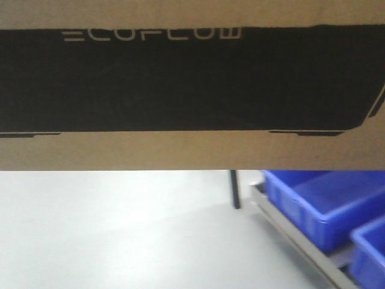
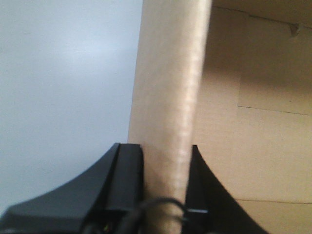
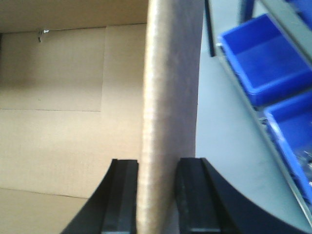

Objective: Grab box from left shelf to table start
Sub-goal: 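Hold the box with both grippers while the base turns away from shelf, then hold the box with both grippers while driving across the floor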

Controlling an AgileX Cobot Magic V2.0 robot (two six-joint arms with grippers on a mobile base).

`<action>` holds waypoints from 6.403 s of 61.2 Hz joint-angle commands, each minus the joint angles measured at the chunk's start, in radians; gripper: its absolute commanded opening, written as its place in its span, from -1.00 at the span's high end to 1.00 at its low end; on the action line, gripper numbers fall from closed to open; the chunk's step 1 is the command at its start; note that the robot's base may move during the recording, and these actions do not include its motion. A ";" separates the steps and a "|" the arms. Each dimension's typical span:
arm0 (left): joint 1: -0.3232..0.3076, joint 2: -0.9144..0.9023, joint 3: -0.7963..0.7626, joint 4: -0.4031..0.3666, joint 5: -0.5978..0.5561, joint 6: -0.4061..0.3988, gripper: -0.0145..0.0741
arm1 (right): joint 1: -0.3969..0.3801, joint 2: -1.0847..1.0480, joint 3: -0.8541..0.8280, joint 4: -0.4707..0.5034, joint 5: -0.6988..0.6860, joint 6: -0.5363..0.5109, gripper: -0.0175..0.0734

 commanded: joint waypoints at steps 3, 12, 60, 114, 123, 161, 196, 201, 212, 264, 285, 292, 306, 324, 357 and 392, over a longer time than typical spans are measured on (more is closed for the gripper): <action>0.009 -0.012 -0.043 0.085 -0.143 -0.028 0.87 | -0.007 0.001 -0.026 -0.117 -0.112 -0.008 0.58; 0.009 -0.012 -0.043 0.067 -0.143 -0.028 0.87 | -0.007 0.001 -0.026 -0.117 -0.112 -0.008 0.58; 0.009 -0.012 -0.043 0.041 -0.146 -0.028 0.87 | -0.007 0.001 -0.026 -0.117 -0.112 -0.008 0.58; 0.009 -0.012 -0.043 0.047 -0.119 -0.028 0.87 | -0.007 0.001 -0.026 -0.117 -0.112 -0.008 0.58; 0.009 -0.012 -0.043 0.047 -0.126 -0.028 0.87 | -0.007 0.001 -0.026 -0.117 -0.112 -0.008 0.58; 0.009 -0.012 -0.043 0.062 -0.130 -0.028 0.87 | -0.007 0.001 -0.026 -0.117 -0.112 -0.008 0.58; 0.009 -0.012 -0.043 0.071 -0.154 -0.028 0.87 | -0.007 0.001 -0.026 -0.117 -0.112 -0.008 0.58; 0.009 -0.012 -0.043 0.071 -0.156 -0.028 0.87 | -0.007 0.001 -0.026 -0.117 -0.112 -0.008 0.58; 0.009 -0.012 -0.043 0.071 -0.156 -0.028 0.87 | -0.007 0.001 -0.026 -0.117 -0.112 -0.008 0.58; 0.009 -0.012 -0.043 0.069 -0.142 -0.028 0.87 | -0.007 0.001 -0.026 -0.117 -0.112 -0.008 0.58; 0.009 -0.009 -0.043 0.063 -0.150 -0.028 0.87 | -0.007 0.003 -0.026 -0.117 -0.111 -0.008 0.58; 0.009 -0.009 -0.043 0.061 -0.145 -0.028 0.87 | -0.007 0.002 -0.026 -0.117 -0.111 -0.008 0.58; 0.009 -0.009 -0.043 0.062 -0.148 -0.028 0.87 | -0.007 0.002 -0.026 -0.117 -0.112 -0.008 0.58; 0.009 -0.009 -0.043 0.062 -0.146 -0.028 0.87 | -0.007 0.002 -0.026 -0.117 -0.111 -0.008 0.58; 0.009 -0.009 -0.043 0.059 -0.145 -0.028 0.87 | -0.007 0.002 -0.026 -0.117 -0.111 -0.008 0.58; 0.009 -0.009 -0.043 0.063 -0.147 -0.028 0.87 | -0.007 0.002 -0.026 -0.117 -0.110 -0.008 0.58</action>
